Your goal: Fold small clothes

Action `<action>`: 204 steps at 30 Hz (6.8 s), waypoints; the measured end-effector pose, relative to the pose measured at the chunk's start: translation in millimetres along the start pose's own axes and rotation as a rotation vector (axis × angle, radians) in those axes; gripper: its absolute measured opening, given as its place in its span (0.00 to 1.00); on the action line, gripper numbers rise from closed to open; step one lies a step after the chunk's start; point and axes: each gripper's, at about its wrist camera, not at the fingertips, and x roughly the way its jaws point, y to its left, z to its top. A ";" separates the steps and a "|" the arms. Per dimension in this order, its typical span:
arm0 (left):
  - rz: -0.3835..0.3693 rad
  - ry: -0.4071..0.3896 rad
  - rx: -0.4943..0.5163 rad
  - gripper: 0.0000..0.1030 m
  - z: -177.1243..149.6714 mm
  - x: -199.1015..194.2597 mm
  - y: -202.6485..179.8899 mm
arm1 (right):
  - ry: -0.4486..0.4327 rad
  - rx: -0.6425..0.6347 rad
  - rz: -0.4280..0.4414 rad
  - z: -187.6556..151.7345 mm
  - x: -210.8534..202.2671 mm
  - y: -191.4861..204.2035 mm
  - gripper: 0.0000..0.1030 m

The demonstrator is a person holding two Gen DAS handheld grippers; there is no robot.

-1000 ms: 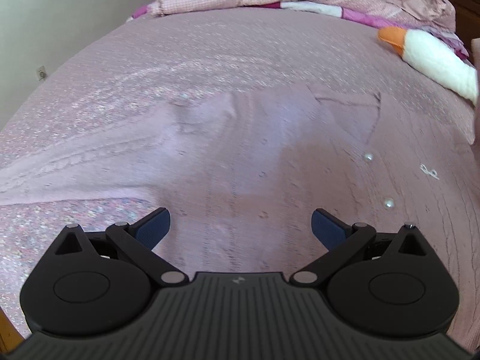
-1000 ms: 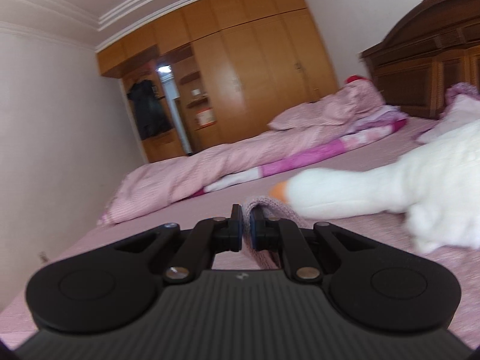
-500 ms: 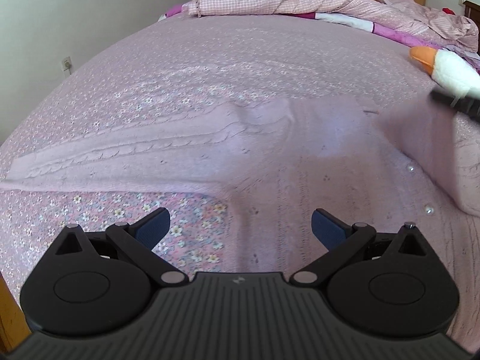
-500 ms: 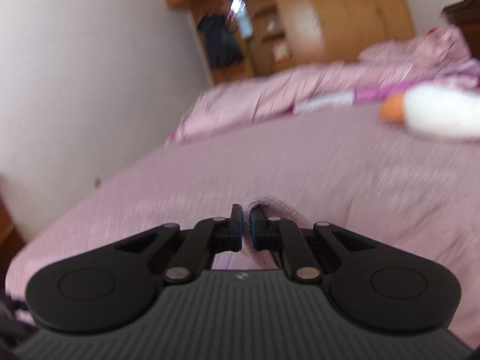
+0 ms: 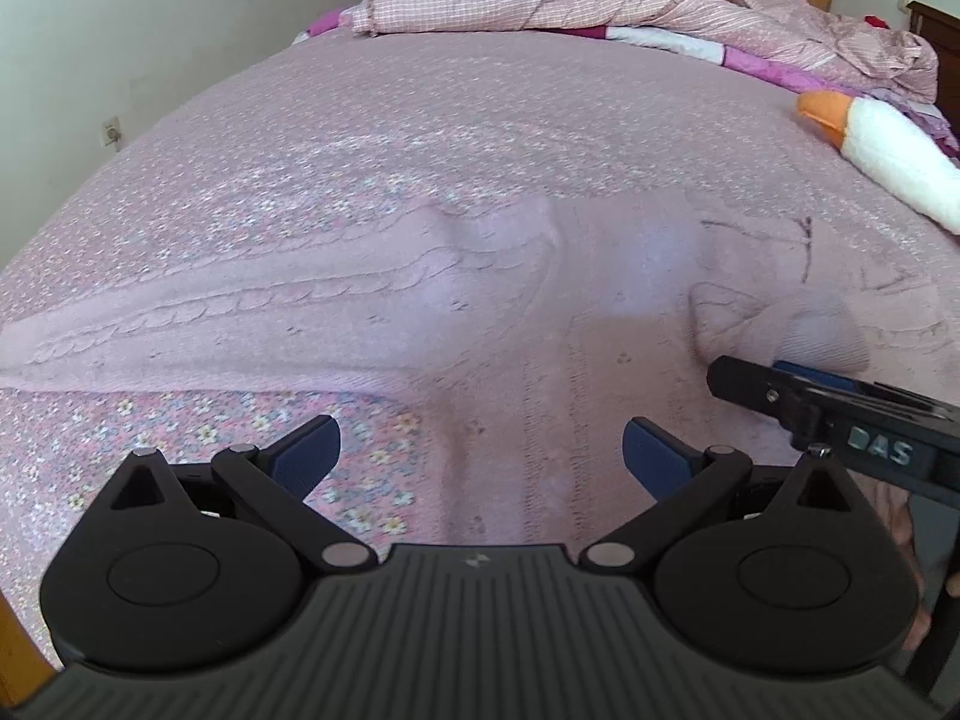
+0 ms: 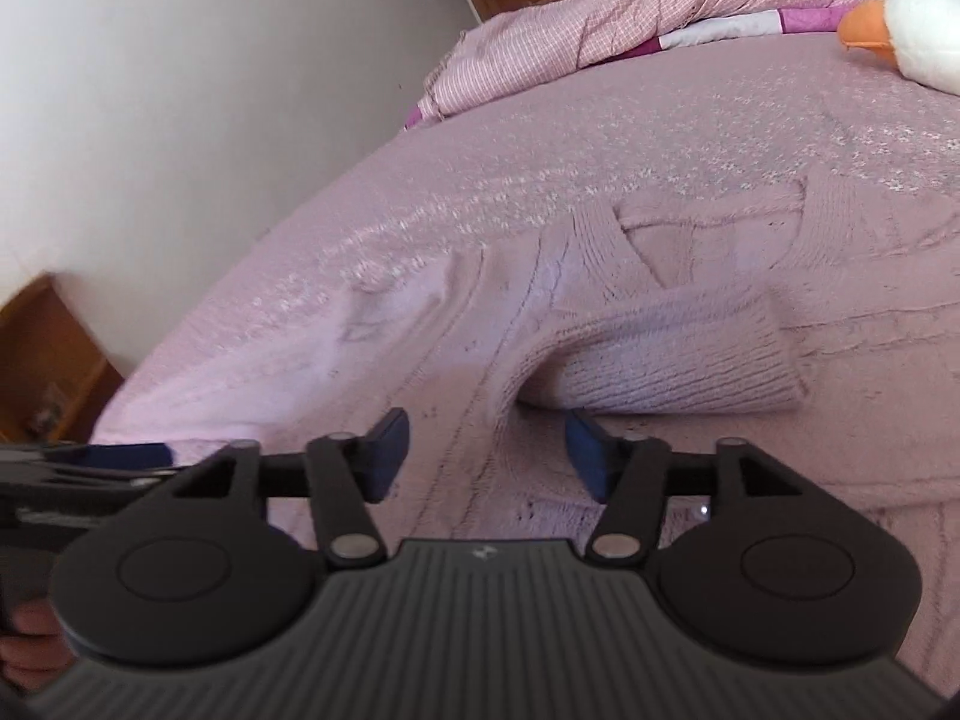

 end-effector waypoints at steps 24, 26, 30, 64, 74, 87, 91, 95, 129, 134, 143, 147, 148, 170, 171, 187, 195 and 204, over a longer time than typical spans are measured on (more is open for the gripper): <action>-0.325 -0.031 0.397 1.00 40.5 42.6 -142.9 | 0.077 0.141 -0.396 8.9 -85.5 -103.2 0.59; -0.335 -0.024 0.424 0.99 42.3 50.9 -151.4 | 0.087 0.155 -0.397 6.0 -84.0 -107.2 0.58; -0.359 -0.010 0.480 0.96 43.9 66.0 -164.3 | 0.087 0.151 -0.400 0.4 -80.3 -109.5 0.58; -0.096 -0.057 -0.140 0.49 18.9 47.5 14.6 | 0.090 0.067 -0.424 -3.8 -76.7 -102.3 0.58; -0.179 -0.017 -0.167 0.53 37.6 70.9 19.9 | 0.094 0.101 -0.395 10.6 -83.6 -102.9 0.59; -0.230 -0.011 -0.200 0.24 42.7 98.0 15.5 | 0.028 0.112 -0.587 62.1 -50.7 -178.8 0.59; -0.248 -0.108 -0.132 0.17 41.6 82.3 4.4 | -0.035 0.210 -0.545 62.1 -43.2 -202.7 0.61; -0.238 -0.178 -0.104 0.17 43.0 71.9 -4.1 | -0.056 0.200 -0.451 67.6 -38.6 -202.8 0.23; -0.052 -0.123 -0.084 0.46 33.2 58.9 13.7 | -0.124 0.131 -0.563 45.4 -105.0 -140.9 0.56; -0.014 -0.121 -0.125 0.49 25.1 41.3 33.4 | -0.096 0.140 -0.496 36.3 -110.7 -111.2 0.56; 0.047 -0.109 -0.228 0.60 9.6 22.3 73.3 | -0.054 0.124 -0.414 15.4 -110.4 -66.3 0.63; 0.103 -0.098 -0.254 0.62 2.5 20.3 86.6 | -0.032 0.122 -0.405 6.6 -106.7 -56.1 0.63; 0.117 -0.094 -0.263 0.62 0.5 19.8 89.8 | -0.027 0.121 -0.404 4.6 -106.2 -54.7 0.63; 0.209 -0.036 -0.480 0.62 1.0 56.1 145.2 | 0.100 0.141 -0.434 -30.4 -89.9 -58.2 0.63; 0.212 -0.035 -0.484 0.62 1.5 57.6 145.9 | 0.101 0.138 -0.437 -31.3 -89.3 -58.0 0.63; 0.197 -0.085 -0.572 0.66 9.7 86.3 168.9 | 0.118 0.108 -0.467 -32.4 -79.6 -54.6 0.69; 0.235 -0.093 -0.536 0.68 22.6 99.5 166.7 | 0.117 0.109 -0.467 -32.5 -79.4 -54.7 0.69; 0.206 -0.133 -0.498 0.35 21.7 97.5 167.2 | 0.114 0.112 -0.465 -32.6 -79.4 -55.1 0.69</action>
